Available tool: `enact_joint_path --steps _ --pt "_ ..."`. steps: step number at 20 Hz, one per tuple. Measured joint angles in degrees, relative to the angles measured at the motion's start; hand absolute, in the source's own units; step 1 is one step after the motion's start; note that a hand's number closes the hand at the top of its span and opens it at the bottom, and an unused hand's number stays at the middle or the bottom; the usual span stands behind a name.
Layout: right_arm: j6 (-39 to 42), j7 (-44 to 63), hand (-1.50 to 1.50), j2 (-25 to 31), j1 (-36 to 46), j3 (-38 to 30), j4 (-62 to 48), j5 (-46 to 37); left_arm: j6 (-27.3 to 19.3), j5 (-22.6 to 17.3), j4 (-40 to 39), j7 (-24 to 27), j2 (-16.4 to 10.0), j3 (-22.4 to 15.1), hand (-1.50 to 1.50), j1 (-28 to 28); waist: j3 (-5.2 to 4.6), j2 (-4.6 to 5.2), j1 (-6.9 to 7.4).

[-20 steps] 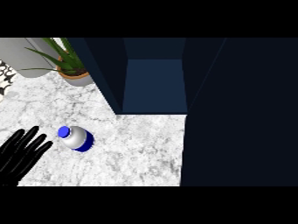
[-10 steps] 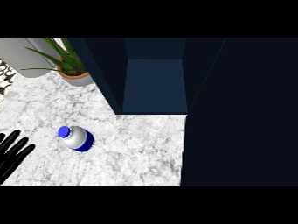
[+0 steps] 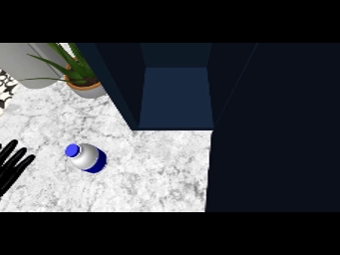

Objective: Pick up the bottled water, place it into the cabinet and close the cabinet

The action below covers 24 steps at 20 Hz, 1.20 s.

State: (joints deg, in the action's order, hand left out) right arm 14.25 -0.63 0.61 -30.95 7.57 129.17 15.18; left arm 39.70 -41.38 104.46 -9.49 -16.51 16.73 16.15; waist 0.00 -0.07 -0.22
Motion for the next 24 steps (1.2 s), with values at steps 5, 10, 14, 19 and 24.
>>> enact_joint_path --steps 5,10,14,19,24 --pt "0.4 -2.4 -1.5 -0.1 -1.5 1.5 -0.8 -0.6 1.2 3.1 -5.9 1.3 -0.3 2.1 -1.5 -4.3 -0.01 0.01 -0.11" --pt "0.6 -3.0 -1.5 0.2 -2.8 2.2 0.1 -1.5 3.7 10.2 -11.7 6.1 1.0 2.8 -1.5 -7.7 -0.01 0.01 -0.15" --pt "1.3 -4.3 -1.5 0.4 -2.3 2.2 -2.0 -2.0 5.1 16.9 -19.4 11.1 0.8 3.7 -1.5 -11.9 -0.02 0.05 -0.21" --pt "1.9 -7.0 -1.5 0.4 -4.8 3.6 -2.3 -2.8 5.7 23.3 -28.6 16.5 0.3 3.6 -1.5 -16.5 -0.02 0.06 -0.35" --pt "1.0 -7.4 -1.5 1.0 -6.0 5.0 -0.8 -2.8 5.1 29.6 -38.5 22.2 0.4 2.7 -1.5 -20.5 -0.04 0.09 -0.46"
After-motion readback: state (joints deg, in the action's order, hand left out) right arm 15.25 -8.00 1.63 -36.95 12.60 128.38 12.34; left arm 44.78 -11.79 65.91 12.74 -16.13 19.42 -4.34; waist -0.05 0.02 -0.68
